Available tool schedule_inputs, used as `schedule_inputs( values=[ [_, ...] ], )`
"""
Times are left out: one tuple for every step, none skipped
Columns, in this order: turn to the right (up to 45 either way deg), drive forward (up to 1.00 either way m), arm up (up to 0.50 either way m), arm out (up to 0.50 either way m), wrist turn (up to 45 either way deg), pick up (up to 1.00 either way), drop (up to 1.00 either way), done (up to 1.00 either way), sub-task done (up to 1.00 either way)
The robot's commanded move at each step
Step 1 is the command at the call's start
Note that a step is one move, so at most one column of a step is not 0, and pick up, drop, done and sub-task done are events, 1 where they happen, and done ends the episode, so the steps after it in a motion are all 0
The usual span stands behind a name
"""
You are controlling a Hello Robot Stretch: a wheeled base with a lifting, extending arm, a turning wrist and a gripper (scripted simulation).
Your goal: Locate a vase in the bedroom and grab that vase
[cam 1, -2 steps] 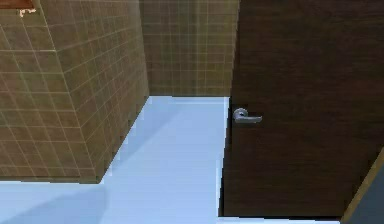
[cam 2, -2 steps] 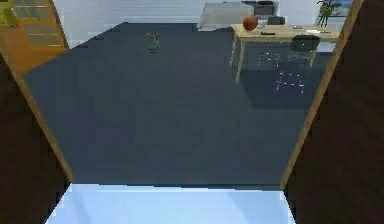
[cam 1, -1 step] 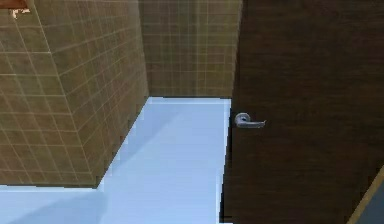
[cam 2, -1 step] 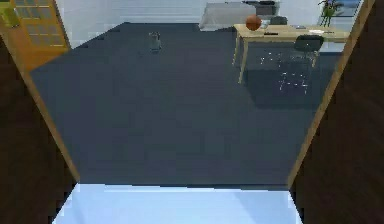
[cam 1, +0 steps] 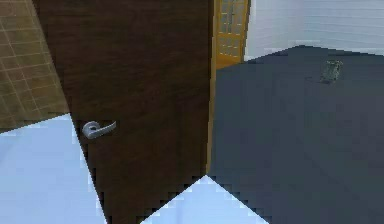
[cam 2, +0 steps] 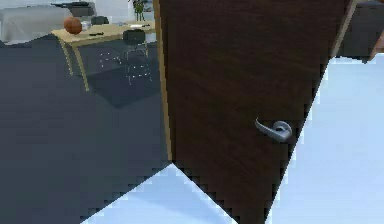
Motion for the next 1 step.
schedule_inputs(
  values=[
    [21.0,0.0,0.0,0.0,0.0,0.0,0.0,0.0,0.0]
  ],
)
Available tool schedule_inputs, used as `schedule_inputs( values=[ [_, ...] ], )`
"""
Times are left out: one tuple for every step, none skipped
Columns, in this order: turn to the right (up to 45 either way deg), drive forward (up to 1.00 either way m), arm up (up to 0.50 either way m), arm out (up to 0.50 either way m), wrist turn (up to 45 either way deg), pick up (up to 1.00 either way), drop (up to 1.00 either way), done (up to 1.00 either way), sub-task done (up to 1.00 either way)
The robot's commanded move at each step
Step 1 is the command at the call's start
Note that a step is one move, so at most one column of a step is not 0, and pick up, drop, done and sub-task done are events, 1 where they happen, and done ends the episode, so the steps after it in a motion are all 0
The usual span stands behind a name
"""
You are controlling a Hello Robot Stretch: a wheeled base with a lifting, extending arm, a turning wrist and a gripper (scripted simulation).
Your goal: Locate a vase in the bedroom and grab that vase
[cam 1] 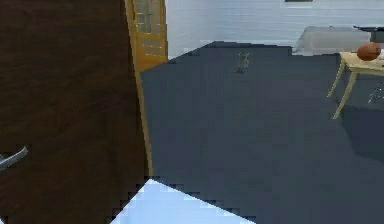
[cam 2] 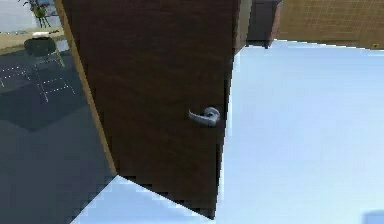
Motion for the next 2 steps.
schedule_inputs(
  values=[
    [0.0,1.0,0.0,0.0,0.0,0.0,0.0,0.0,0.0],
    [3.0,0.0,0.0,0.0,0.0,0.0,0.0,0.0,0.0]
  ],
)
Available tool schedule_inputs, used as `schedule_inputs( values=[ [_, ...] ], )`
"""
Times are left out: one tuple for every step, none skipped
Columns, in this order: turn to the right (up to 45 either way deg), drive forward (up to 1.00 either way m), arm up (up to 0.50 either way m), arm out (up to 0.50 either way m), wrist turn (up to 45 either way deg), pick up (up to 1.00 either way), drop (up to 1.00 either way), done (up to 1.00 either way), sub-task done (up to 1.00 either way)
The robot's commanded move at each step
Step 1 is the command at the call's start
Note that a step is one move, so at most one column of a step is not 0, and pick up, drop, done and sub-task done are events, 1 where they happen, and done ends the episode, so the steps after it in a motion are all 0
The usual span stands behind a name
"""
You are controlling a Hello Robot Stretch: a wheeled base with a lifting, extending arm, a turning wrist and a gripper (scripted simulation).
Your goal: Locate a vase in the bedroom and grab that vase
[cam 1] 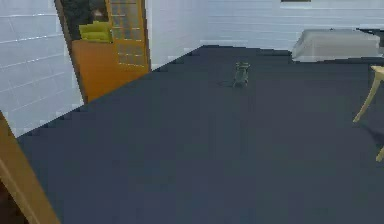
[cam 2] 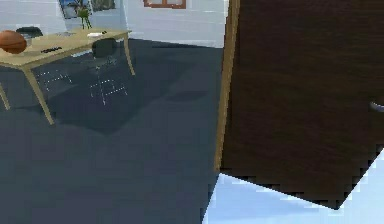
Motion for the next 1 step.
schedule_inputs(
  values=[
    [0.0,0.95,0.0,0.0,0.0,0.0,0.0,0.0,0.0]
  ],
)
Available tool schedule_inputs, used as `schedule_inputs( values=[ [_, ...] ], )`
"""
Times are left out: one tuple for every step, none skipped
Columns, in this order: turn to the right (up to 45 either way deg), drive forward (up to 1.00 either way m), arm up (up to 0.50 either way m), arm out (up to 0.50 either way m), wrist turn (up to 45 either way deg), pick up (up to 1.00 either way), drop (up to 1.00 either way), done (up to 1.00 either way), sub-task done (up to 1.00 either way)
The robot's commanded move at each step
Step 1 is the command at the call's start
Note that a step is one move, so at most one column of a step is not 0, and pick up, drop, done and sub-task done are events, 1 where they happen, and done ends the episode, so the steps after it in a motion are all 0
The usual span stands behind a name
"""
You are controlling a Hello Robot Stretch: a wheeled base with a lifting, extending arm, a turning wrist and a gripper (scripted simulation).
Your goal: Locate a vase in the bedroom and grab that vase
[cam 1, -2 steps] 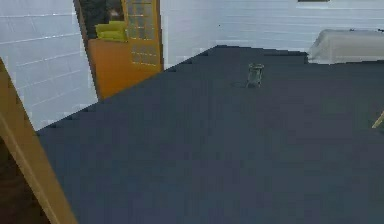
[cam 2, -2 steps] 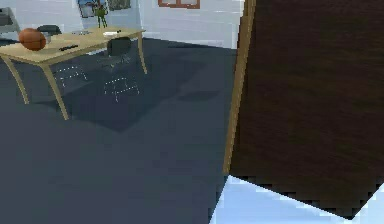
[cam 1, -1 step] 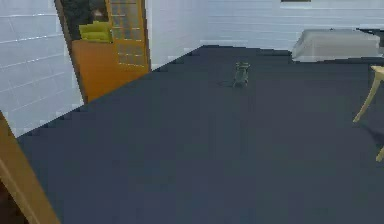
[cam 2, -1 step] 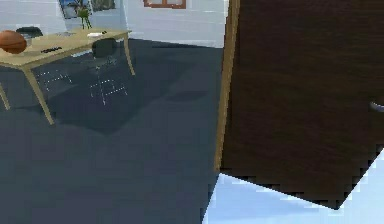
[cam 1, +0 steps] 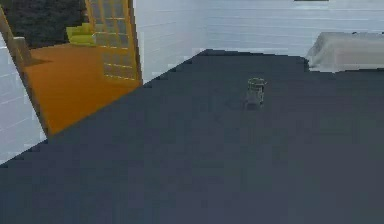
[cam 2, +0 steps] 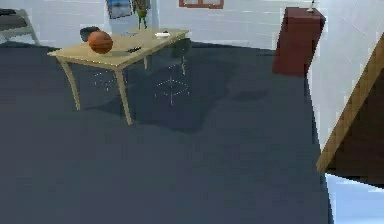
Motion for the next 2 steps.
schedule_inputs(
  values=[
    [-24.0,0.0,0.0,0.0,0.0,0.0,0.0,0.0,0.0],
    [0.0,1.0,0.0,0.0,0.0,0.0,0.0,0.0,0.0]
  ],
)
